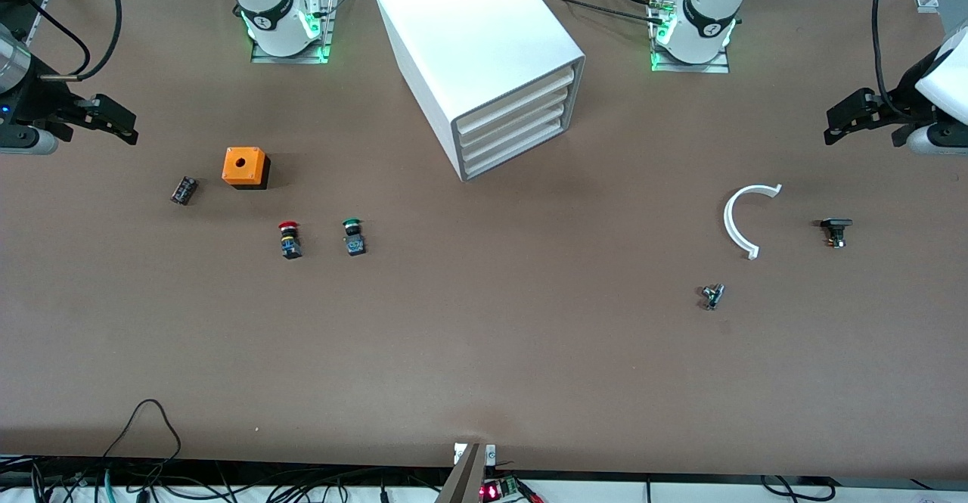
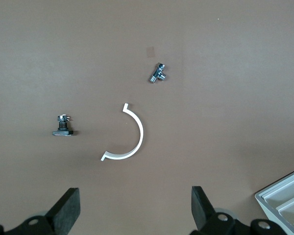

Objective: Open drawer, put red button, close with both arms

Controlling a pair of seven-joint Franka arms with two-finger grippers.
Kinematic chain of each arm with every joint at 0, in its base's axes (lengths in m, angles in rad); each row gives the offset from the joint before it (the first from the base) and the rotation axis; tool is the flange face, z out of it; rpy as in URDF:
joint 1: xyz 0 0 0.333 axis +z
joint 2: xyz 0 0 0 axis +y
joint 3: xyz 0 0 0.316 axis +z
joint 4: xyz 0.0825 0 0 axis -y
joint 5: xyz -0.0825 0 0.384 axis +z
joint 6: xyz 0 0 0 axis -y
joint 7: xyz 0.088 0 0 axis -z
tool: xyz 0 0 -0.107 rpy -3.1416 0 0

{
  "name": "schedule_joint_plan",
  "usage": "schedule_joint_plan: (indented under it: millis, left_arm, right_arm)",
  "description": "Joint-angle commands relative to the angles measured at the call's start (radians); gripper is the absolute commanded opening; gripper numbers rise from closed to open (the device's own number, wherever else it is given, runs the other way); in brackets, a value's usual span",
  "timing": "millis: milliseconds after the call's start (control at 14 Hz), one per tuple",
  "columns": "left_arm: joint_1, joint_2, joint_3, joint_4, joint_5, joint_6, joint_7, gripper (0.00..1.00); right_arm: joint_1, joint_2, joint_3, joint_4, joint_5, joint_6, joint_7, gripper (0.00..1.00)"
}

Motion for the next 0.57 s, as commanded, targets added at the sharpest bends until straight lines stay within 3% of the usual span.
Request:
schedule_joint_plan:
  millis: [0,500]
  left_arm:
    - [-0.002,0.02,-0.001,0.041,0.002,-0.026,0.023,1.0]
    - [-0.002,0.025,-0.001,0.044,-0.012,-0.02,0.023,1.0]
  right_arm:
    - [-0.001,-0.005,0.0,0.003,0.017,0.0,0.026,1.0]
    - [-0.003,-0.004,0.0,0.008,0.016,-0.013,0.011,1.0]
